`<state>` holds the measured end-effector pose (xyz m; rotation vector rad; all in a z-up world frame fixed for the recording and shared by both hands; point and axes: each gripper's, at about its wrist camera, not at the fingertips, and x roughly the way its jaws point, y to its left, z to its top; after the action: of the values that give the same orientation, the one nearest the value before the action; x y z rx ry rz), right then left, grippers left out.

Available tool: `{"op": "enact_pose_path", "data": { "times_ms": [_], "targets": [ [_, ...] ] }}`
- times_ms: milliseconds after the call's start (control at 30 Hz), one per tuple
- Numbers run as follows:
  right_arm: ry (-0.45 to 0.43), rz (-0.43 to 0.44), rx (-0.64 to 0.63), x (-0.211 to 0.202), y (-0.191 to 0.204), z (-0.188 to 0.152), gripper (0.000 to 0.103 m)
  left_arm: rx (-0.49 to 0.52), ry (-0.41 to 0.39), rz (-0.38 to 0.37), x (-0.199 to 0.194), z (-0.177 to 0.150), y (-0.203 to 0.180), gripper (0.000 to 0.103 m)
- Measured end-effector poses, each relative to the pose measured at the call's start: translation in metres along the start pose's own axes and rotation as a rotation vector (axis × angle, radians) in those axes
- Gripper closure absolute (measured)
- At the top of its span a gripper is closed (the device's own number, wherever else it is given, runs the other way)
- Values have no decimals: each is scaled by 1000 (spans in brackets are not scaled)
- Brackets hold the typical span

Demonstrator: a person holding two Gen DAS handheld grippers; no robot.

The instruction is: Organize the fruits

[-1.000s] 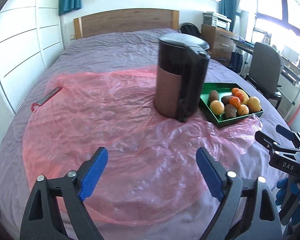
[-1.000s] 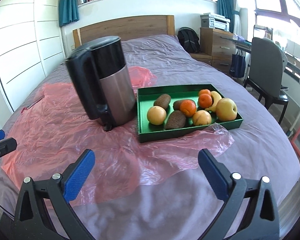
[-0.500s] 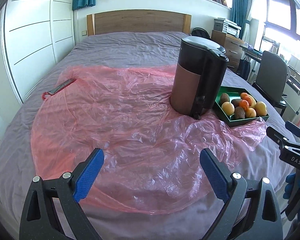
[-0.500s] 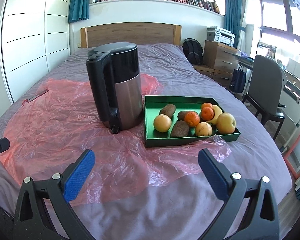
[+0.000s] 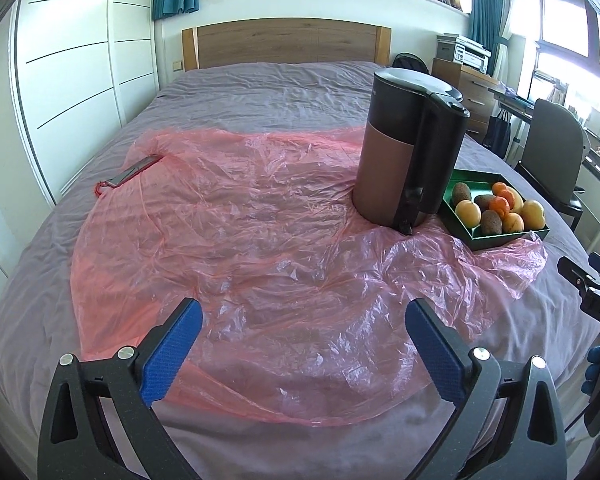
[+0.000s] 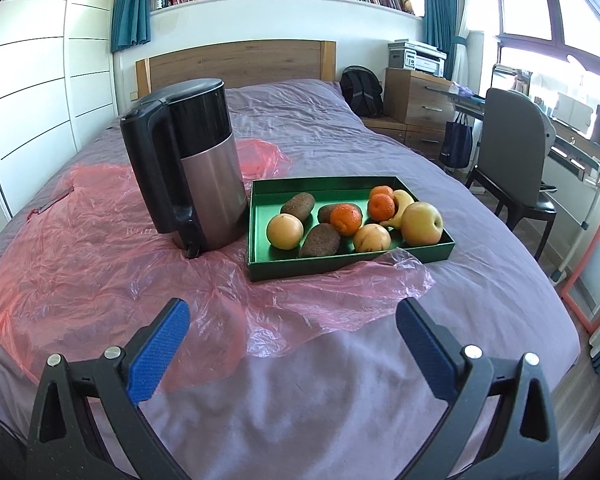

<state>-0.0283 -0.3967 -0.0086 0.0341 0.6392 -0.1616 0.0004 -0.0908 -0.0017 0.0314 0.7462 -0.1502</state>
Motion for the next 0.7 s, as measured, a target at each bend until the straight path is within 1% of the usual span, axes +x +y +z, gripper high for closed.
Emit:
{"op": "enact_pose_path", "data": {
  "times_ms": [700],
  "targets": [
    [14, -12, 11, 2, -5, -6, 0, 7, 38, -8, 11, -10, 6, 3]
  ]
}}
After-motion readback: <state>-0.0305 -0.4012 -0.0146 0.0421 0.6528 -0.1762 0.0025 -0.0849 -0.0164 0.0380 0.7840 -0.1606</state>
